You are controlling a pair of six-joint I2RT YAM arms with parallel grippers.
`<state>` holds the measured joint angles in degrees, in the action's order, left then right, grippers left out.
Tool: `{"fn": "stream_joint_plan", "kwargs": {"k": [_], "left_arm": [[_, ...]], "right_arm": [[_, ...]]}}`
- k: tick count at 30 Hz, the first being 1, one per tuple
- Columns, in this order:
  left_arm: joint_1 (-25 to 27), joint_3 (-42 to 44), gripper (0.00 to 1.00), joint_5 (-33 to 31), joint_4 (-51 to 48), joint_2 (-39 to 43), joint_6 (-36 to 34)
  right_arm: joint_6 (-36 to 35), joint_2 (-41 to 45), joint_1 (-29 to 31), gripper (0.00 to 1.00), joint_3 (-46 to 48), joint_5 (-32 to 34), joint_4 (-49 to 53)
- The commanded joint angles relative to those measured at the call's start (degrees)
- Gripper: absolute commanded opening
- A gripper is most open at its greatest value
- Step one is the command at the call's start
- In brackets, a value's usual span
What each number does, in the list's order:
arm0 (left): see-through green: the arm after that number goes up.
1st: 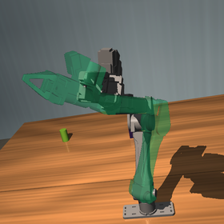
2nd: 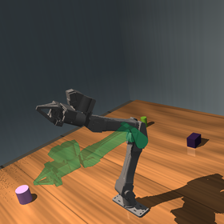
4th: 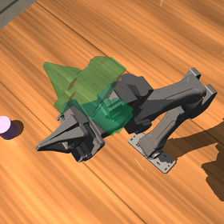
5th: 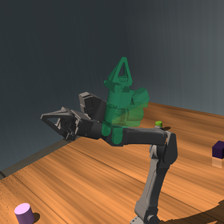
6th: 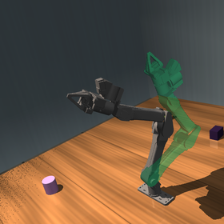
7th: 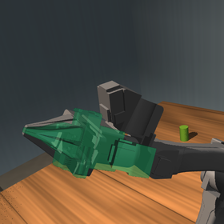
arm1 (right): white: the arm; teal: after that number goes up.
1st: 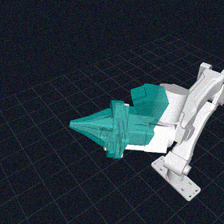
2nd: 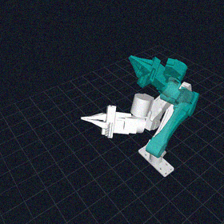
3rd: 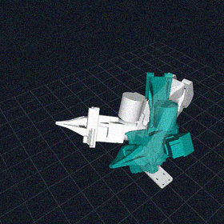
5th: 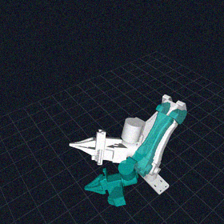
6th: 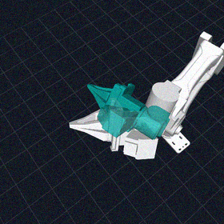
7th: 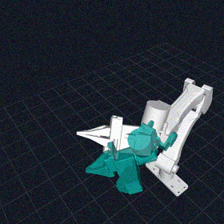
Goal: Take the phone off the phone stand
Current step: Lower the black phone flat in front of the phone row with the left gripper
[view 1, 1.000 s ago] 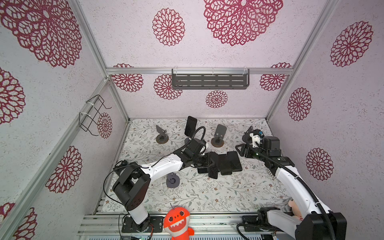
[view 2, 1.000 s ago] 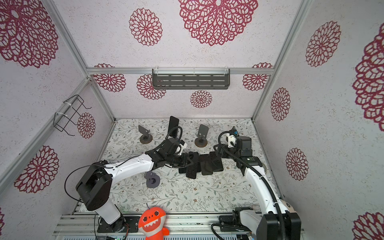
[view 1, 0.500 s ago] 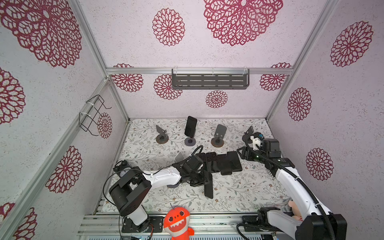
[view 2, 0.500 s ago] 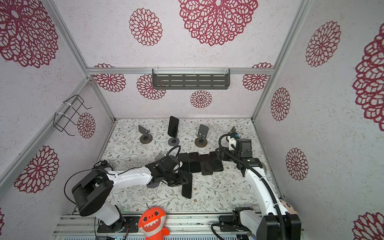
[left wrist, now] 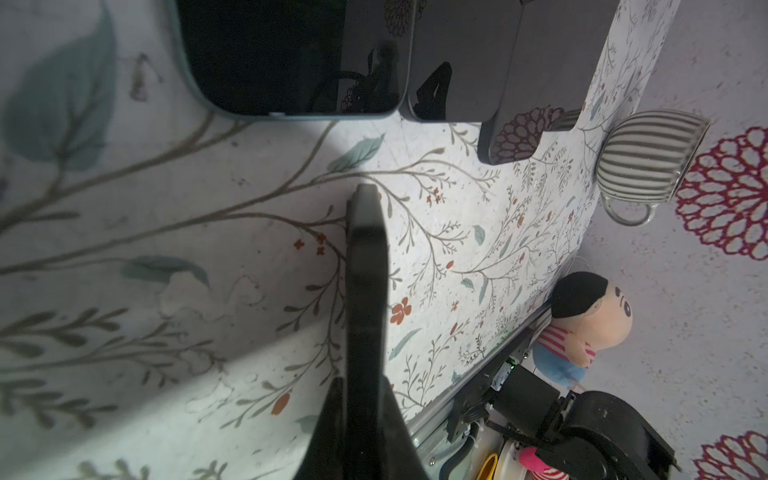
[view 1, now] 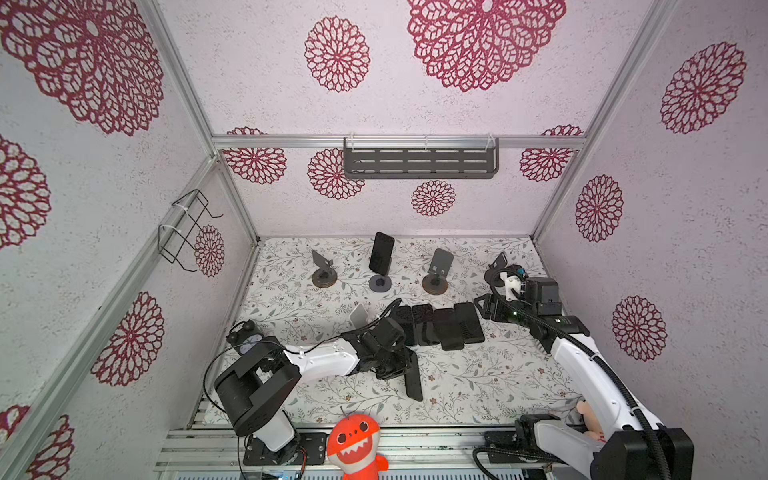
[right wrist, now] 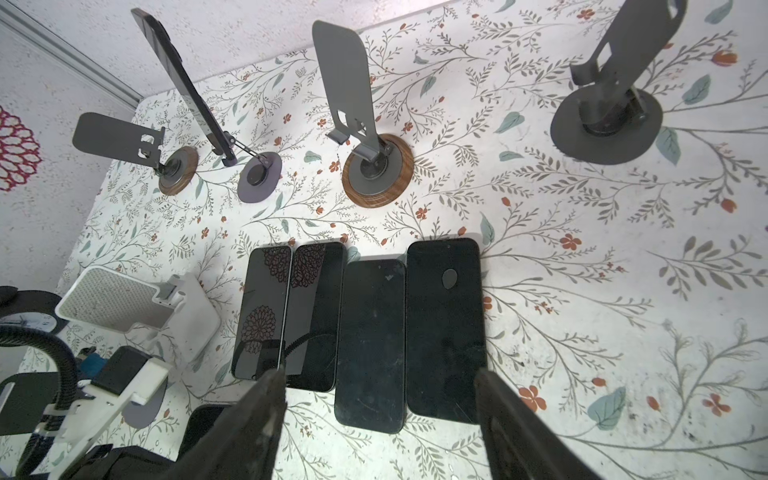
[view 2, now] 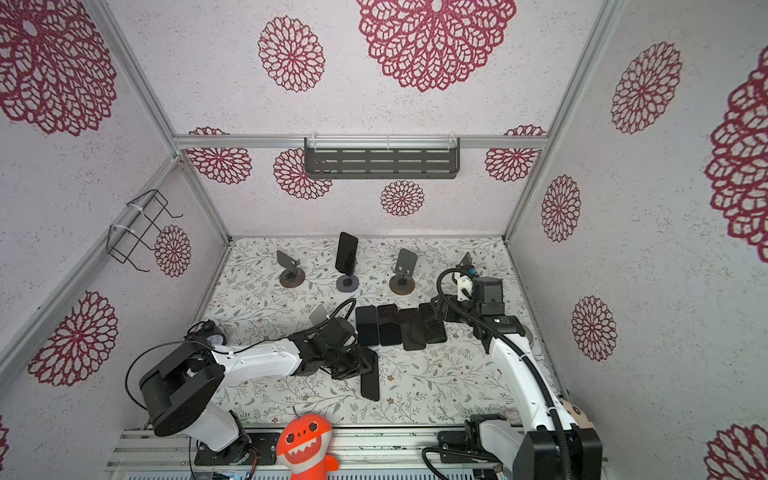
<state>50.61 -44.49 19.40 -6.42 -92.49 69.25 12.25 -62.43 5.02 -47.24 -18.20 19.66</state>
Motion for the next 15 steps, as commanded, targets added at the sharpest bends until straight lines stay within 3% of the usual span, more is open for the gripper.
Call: {"fn": "stream_joint_plan", "kwargs": {"k": [1, 11, 15], "left_arm": [[0.32, 0.98, 0.1, -1.99, 1.87, -0.09, 2.51], [0.33, 1.86, 0.15, -1.44, 5.61, -2.52, 4.75], [0.28, 2.46, 0.25, -1.72, 5.45, -2.39, 5.03]], "right_arm": [[-2.25, 0.75, -0.28, 0.75, -2.36, -0.17, 0.46], [-3.24, 1.91, -0.27, 0.75, -1.91, -0.08, 0.19], [-3.64, 2.38, -0.34, 0.75, -1.98, 0.14, 0.48]]}}
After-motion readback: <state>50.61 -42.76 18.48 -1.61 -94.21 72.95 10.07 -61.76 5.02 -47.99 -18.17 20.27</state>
